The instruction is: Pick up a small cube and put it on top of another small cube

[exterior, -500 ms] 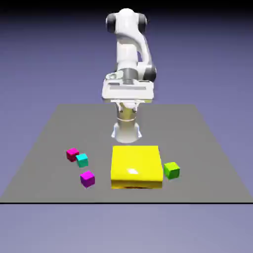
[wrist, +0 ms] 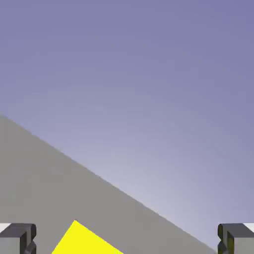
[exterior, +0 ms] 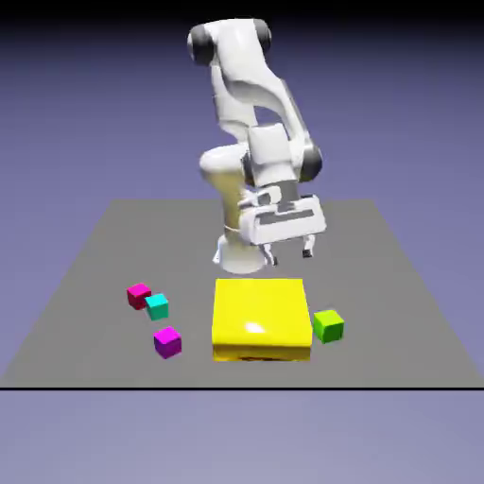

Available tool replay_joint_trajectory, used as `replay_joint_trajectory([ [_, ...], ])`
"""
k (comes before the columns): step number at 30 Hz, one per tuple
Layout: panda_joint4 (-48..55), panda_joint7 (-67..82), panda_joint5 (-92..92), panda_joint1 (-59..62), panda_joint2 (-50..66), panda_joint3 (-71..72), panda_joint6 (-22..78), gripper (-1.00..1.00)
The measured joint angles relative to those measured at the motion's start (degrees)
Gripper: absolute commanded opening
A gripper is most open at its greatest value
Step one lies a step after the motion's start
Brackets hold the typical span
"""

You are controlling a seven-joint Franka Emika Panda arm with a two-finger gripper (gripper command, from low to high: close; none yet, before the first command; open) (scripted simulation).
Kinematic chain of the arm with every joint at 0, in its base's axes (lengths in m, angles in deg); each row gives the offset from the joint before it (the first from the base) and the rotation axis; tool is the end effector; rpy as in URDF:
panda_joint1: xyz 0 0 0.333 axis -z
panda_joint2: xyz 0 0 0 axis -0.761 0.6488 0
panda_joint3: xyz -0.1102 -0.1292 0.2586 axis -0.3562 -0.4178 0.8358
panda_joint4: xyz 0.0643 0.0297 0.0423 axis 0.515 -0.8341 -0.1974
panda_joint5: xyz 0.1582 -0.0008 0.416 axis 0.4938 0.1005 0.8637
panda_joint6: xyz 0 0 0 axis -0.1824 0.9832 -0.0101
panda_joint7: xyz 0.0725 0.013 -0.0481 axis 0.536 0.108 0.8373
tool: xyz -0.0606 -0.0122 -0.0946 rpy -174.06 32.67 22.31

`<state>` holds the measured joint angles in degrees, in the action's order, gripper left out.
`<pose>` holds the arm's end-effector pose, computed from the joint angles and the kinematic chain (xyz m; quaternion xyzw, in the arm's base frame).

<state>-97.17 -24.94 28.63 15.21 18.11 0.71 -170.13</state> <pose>0.4468 0.1160 0.2893 -0.9745 0.0453 -0.1889 0.1123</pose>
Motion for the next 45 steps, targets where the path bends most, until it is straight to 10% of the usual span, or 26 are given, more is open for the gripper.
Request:
replay_joint_trajectory([
  [30,7.60,51.36,8.18,-62.29,32.34,-37.71,12.51,0.00],
  [42,10.23,61.51,21.88,-44.53,42.80,-17.32,3.83,0.00],
  [43,10.32,61.86,22.36,-43.87,43.16,-16.58,3.51,-1.00],
  [45,10.32,61.86,22.37,-43.87,43.16,-16.57,3.55,-1.00],
])
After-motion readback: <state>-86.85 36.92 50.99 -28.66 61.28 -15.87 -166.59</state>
